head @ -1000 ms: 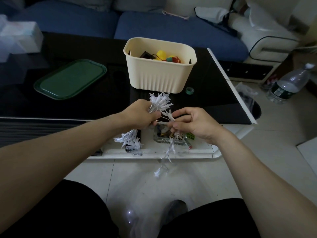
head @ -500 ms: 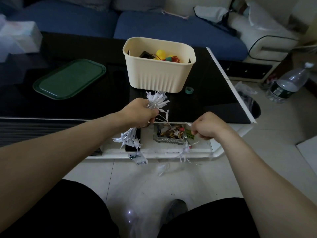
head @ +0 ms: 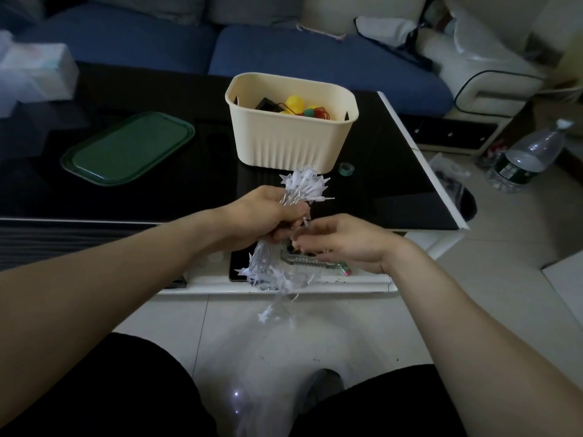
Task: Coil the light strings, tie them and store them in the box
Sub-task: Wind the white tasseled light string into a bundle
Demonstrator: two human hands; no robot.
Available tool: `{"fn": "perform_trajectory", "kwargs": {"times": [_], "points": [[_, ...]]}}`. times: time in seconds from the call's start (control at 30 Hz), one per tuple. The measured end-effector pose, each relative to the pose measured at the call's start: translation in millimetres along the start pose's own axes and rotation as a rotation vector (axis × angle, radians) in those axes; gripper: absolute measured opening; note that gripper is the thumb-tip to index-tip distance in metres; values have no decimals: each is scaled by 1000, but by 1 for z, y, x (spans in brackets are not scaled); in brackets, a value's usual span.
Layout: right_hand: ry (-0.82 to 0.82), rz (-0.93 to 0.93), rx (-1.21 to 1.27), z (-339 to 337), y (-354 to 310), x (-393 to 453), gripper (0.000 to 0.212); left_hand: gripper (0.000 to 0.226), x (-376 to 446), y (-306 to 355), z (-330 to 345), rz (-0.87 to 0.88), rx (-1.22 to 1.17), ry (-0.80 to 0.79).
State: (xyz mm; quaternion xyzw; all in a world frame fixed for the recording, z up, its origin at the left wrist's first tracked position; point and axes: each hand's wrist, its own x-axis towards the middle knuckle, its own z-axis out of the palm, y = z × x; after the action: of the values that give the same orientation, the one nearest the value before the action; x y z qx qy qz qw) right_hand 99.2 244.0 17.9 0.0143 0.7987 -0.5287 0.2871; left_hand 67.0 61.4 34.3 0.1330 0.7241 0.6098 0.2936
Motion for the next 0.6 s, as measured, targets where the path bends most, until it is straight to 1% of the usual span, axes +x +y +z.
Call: {"fn": "perform_trajectory", "kwargs": {"times": [0.03, 0.07, 0.17, 0.27, 0.37, 0.47, 0.6], "points": [[17, -26, 60, 1, -2, 1, 13, 31, 0, 0, 0, 8, -17, -9], [38, -45, 113, 0, -3, 0, 12, 32, 1, 0, 0, 12, -35, -5], [81, -68, 232, -6, -3, -4, 19, 31, 2, 2, -1, -17, -87, 79], [89, -91, 341, -10, -5, -9, 26, 31, 3, 2, -2, -67, -117, 175], [116, -147, 459, -11, -6, -10, 18, 29, 6, 2, -2, -106, -138, 238], [172, -221, 427, -9, -7, -9, 17, 27, 6, 1, -1, -130, -114, 202], [280, -259, 374, -2, -6, -4, 17, 32, 4, 1, 2, -139, -87, 32]]}}
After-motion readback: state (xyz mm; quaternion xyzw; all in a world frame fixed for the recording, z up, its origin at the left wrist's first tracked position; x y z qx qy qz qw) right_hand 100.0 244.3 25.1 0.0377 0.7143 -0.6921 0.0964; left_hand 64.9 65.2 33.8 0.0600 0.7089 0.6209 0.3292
